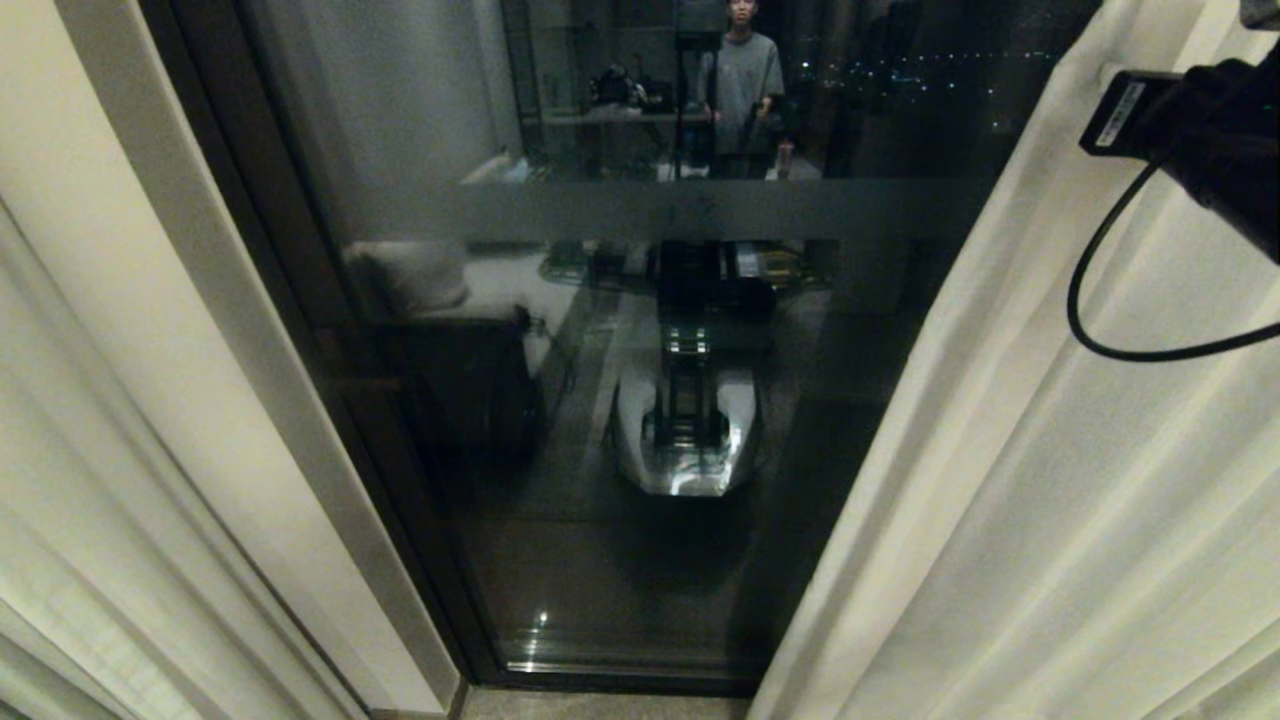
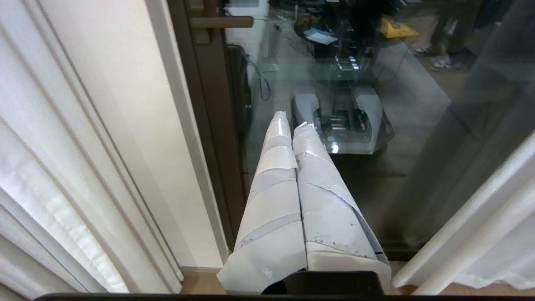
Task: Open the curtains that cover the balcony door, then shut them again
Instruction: Close the inner curtains on both sides
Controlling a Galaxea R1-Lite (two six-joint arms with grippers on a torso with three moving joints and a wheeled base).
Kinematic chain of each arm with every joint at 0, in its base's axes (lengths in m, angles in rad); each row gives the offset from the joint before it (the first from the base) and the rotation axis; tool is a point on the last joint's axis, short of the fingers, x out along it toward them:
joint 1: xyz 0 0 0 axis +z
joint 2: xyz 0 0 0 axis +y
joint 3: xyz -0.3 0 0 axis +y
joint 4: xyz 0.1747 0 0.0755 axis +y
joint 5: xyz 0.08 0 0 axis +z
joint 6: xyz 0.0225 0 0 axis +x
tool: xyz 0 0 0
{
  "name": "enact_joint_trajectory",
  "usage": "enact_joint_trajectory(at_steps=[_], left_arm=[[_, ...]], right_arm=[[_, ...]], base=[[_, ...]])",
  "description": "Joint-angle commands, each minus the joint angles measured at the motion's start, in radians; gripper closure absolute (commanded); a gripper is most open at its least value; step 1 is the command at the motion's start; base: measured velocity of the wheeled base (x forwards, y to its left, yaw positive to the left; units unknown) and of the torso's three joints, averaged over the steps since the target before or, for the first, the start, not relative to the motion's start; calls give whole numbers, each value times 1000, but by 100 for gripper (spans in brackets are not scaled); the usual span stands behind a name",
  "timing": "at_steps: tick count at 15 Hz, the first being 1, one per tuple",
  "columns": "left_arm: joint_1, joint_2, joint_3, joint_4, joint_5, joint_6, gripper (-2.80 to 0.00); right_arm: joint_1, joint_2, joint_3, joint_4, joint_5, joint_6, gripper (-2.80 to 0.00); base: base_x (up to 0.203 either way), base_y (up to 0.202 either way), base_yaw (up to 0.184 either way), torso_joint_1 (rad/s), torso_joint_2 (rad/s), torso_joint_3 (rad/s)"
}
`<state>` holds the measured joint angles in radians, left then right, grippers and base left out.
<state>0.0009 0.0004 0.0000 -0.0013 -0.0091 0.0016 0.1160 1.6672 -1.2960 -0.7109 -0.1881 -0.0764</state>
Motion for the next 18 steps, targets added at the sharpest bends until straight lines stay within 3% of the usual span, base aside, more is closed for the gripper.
enact_joint_trajectory(at_steps=[1,8,11,18], left_arm=[[1,0,0,0,0,0,0],[1,0,0,0,0,0,0],[1,0,0,0,0,0,0],[1,0,0,0,0,0,0]], right_arm=[[4,0,-2,-7,-1,-3,0],[50,11,-14,-7,-4,-14,0],[126,34,-15,-35,-42,-54,0],[316,91,-14,-132,-51,-160,0]], base=[[0,0,0,0,0,0],[0,0,0,0,0,0],[0,0,0,0,0,0],[0,0,0,0,0,0]])
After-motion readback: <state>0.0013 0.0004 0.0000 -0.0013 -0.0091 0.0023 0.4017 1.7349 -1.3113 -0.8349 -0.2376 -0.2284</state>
